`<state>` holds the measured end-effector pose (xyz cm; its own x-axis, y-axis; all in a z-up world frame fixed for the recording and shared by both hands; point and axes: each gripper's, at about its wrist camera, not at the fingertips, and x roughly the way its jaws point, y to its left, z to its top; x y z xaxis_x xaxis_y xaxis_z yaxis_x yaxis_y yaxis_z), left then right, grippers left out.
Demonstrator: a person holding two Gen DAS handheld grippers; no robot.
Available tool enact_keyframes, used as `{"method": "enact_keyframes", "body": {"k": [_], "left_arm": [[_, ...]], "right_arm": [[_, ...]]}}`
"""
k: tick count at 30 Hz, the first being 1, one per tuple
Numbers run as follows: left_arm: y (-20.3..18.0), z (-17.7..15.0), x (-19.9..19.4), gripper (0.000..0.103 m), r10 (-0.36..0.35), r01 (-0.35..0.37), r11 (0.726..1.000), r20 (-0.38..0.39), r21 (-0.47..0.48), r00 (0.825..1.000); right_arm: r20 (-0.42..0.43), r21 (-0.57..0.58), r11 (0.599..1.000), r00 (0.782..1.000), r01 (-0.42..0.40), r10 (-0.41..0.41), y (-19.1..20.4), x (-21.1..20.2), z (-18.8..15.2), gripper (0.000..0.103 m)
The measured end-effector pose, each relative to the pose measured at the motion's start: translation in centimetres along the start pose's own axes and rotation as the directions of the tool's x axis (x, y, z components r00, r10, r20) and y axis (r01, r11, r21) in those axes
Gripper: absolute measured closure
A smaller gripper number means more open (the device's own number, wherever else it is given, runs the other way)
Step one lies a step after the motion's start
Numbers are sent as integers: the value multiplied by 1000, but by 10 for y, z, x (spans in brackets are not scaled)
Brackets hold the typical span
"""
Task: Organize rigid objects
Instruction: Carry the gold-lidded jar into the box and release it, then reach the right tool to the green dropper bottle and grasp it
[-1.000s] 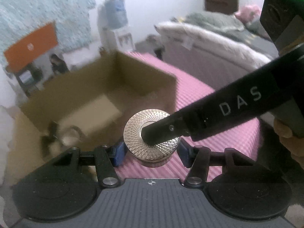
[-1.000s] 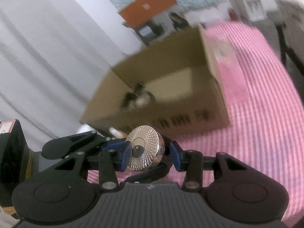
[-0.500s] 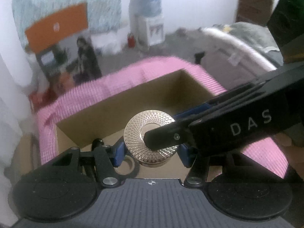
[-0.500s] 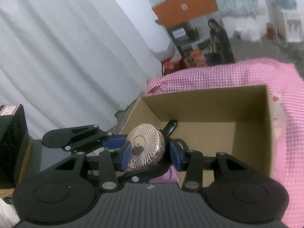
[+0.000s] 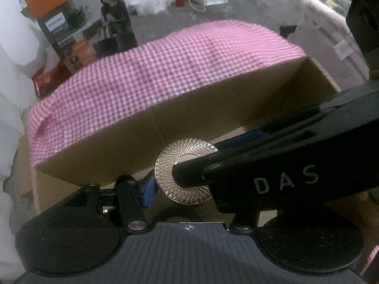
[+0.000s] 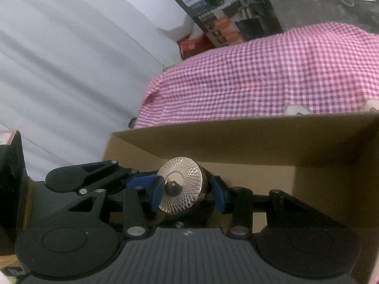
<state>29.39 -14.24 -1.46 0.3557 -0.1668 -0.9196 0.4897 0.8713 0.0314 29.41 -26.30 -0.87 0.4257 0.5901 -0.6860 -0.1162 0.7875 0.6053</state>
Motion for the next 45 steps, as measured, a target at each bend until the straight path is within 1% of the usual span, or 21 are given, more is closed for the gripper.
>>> {"method": "enact_keyframes", "body": {"k": [7,12,14,15,17,20,23,25,28,31,34,37,39,41,43,45], "left_arm": [[3,4,26,47,-6,6,1000,-60,-4,998],[4,5,28,46,-8,7,1000,-60,-3,998],[4,4,27,43,-10,10,1000,-53,1,999],[3,5,25,42,-13,13,1000,-48,2,999],[2,5,17,36,-19,19,1000,-34,6,999],[2,4,1,29,-12,12,1000,-2,14,1000],[4,-1,-22,29,-12,11,1000,37,13,999],[3,-8,-45,29,3,-4,1000,73,12,997],[1,-22,-80,28,42,-48,998,142,40,989],[-3,-44,-116,28,59,-73,996,212,57,975],[-9,-75,-149,27,41,-60,996,280,61,959],[-18,-110,-173,26,9,-31,998,339,58,941],[-26,-134,-182,26,-8,-15,998,374,59,927],[-35,-155,-183,26,-17,-9,998,392,63,920],[-48,-177,-181,26,-14,-17,997,409,73,912],[-60,-194,-175,26,-10,-26,996,420,80,907]], "right_arm": [[-51,36,999,999,15,-13,-19,31,11,56],[-51,16,999,998,32,-31,-21,39,13,56],[-49,15,999,998,40,-39,-20,41,14,55],[-50,14,999,998,40,-40,-21,42,15,55],[-48,11,999,998,46,-46,-20,41,14,54],[-25,-6,998,997,69,-69,-14,32,12,52],[27,-5,998,998,62,-62,-8,7,7,52],[72,-2,999,996,45,-45,-4,-16,1,52],[156,-12,1000,988,6,-4,6,-61,-18,52],[241,-20,999,970,-38,42,18,-107,-46,52],[309,-43,996,947,-81,91,28,-147,-81,52],[357,-73,993,928,-90,110,40,-174,-121,51],[371,-93,992,921,-90,119,47,-183,-147,51],[380,-107,991,918,-80,115,52,-188,-170,51],[381,-120,991,919,-62,103,56,-184,-191,51],[366,-127,991,927,-37,82,60,-174,-209,51]]}}
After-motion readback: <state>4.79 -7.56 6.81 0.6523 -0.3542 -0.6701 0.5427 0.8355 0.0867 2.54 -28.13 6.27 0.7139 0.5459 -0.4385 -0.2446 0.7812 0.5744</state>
